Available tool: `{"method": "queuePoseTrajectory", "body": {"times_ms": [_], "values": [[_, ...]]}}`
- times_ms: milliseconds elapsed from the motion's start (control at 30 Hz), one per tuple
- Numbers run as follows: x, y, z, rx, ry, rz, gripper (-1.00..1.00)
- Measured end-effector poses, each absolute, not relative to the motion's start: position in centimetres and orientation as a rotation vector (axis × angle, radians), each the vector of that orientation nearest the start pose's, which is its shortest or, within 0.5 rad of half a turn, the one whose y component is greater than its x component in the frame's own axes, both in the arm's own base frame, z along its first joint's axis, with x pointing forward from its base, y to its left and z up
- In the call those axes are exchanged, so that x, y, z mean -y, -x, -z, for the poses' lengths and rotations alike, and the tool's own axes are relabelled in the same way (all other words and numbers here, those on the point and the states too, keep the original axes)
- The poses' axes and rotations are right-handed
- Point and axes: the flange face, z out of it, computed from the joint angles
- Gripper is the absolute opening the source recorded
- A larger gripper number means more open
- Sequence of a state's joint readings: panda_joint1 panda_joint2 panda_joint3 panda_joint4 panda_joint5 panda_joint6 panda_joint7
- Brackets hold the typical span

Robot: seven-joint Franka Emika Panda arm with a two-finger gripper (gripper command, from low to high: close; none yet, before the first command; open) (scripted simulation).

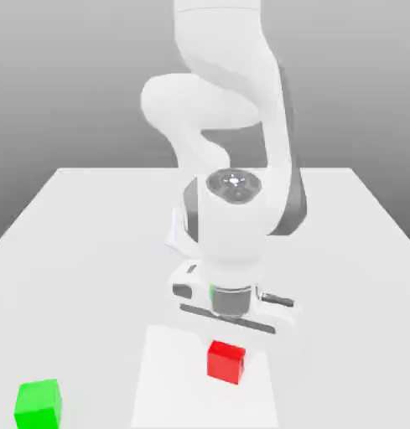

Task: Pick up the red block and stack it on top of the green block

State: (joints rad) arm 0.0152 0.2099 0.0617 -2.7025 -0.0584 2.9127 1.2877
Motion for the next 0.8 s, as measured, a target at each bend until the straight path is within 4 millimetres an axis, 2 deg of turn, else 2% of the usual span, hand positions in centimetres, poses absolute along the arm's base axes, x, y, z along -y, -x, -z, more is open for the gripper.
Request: {"method": "queuePoseTrajectory", "body": {"times_ms": [133,333,500,533,567,667,700,800], "values": [[-3.4,-40.1,-20.2,-1.726,2.625,0.002,-1.0],[7.1,-45.4,-22.3,-2.289,2.147,-0.013,-1.0],[18.6,-47.7,-24.0,-2.697,1.607,-0.006,-1.0],[20.7,-47.8,-24.1,-2.755,1.505,-0.003,-1.0],[21.8,-47.9,-23.4,-2.782,1.454,-0.001,-1.0],[22.8,-47.9,-19.6,-2.806,1.409,0.002,-1.0],[22.8,-47.9,-18.6,-2.808,1.405,0.002,1.0],[22.8,-47.9,-18.6,-2.808,1.405,0.002,1.0]]}}
